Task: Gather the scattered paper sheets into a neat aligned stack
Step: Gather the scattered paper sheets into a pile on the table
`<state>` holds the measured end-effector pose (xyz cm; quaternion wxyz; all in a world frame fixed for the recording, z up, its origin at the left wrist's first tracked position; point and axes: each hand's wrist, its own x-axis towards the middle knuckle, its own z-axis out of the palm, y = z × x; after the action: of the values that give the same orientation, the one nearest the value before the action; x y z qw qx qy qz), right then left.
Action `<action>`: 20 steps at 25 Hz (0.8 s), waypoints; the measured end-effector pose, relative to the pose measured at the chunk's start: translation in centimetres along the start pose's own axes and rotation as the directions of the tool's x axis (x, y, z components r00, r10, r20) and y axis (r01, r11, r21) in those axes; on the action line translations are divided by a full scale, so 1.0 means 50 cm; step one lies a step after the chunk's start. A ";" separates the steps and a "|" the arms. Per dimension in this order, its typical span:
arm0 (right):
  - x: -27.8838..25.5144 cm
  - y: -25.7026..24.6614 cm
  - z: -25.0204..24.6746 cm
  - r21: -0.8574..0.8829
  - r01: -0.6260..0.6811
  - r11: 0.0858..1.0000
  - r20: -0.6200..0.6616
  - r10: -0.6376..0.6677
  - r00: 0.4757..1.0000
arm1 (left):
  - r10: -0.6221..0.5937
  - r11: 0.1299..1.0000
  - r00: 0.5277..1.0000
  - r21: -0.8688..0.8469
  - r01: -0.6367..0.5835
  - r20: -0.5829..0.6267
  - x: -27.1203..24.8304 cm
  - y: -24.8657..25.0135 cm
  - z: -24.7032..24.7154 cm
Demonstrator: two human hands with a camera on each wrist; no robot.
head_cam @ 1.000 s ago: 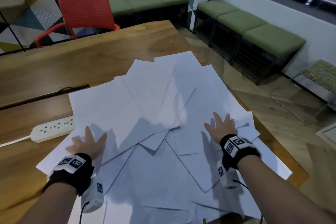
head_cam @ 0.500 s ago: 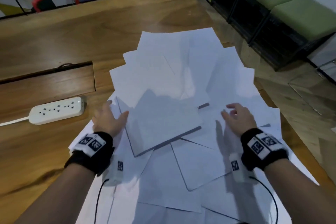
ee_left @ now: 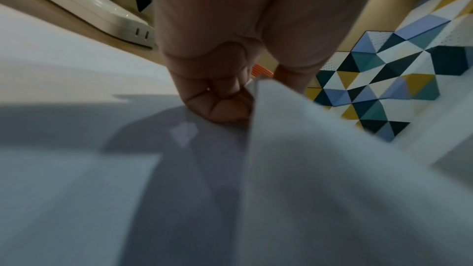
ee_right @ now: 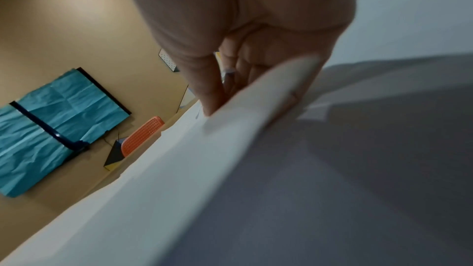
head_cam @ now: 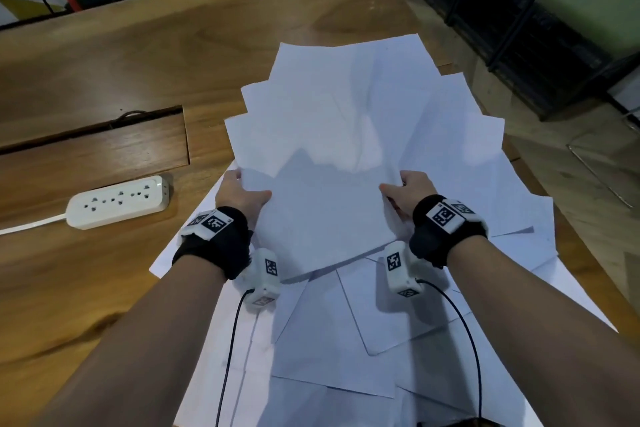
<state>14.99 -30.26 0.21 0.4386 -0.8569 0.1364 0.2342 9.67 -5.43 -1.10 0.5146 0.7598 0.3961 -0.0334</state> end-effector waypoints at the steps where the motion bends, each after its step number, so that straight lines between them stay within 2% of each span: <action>1: -0.004 0.006 -0.008 0.038 -0.019 0.999 0.039 0.018 0.999 | 0.012 1.000 0.999 0.020 -0.012 0.032 -0.003 0.001 -0.001; 3: -0.014 0.023 -0.031 0.144 -0.081 0.986 0.126 0.063 0.990 | 0.032 0.997 0.991 0.065 -0.040 0.132 -0.008 0.005 -0.017; 5: -0.021 0.053 -0.061 0.143 -0.125 0.982 0.160 0.102 0.982 | 0.049 0.988 0.973 0.133 -0.081 0.224 -0.013 -0.001 -0.034; 7: -0.041 0.081 -0.076 0.085 -0.142 0.986 0.234 0.119 0.965 | 0.045 0.973 0.972 0.212 -0.096 0.232 -0.014 -0.011 -0.047; 9: -0.064 0.101 -0.072 0.101 -0.175 0.979 0.307 0.136 0.942 | 0.044 0.939 0.984 0.328 -0.099 0.172 -0.004 -0.009 -0.053; 10: -0.070 0.109 -0.068 0.124 -0.183 0.975 0.299 0.139 0.944 | 0.054 0.911 0.991 0.400 -0.100 0.126 0.008 -0.004 -0.055; 12: -0.070 0.112 -0.062 0.171 -0.163 0.972 0.149 0.138 0.979 | 0.102 0.843 0.993 0.525 -0.114 0.052 0.044 0.016 -0.055; 14: -0.061 0.108 -0.064 0.254 -0.186 0.949 0.052 0.179 0.982 | 0.133 0.812 0.988 0.563 -0.156 0.082 0.078 0.035 -0.045; 15: -0.063 0.102 -0.060 0.238 -0.204 0.950 0.090 0.188 0.978 | 0.144 0.812 0.983 0.554 -0.185 0.118 0.090 0.039 -0.037; 17: -0.053 0.097 -0.054 0.065 -0.192 0.979 0.166 0.179 0.970 | 0.162 0.819 0.973 0.527 -0.225 0.164 0.104 0.051 -0.021; 18: -0.045 0.090 -0.058 -0.033 -0.149 0.988 0.127 0.152 0.980 | 0.156 0.825 0.975 0.522 -0.216 0.158 0.105 0.054 -0.015; 19: -0.034 0.080 -0.066 -0.099 -0.099 0.990 0.014 0.101 0.995 | 0.150 0.831 0.978 0.518 -0.204 0.145 0.103 0.055 -0.011; 20: -0.026 0.068 -0.075 -0.084 -0.079 0.993 -0.108 0.069 0.992 | 0.141 0.843 0.979 0.502 -0.195 0.143 0.093 0.059 -0.008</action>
<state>13.47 -35.22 0.44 0.3834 -0.8809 0.1805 0.2108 14.58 -2.91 -0.84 0.3137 0.8984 0.2781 -0.1307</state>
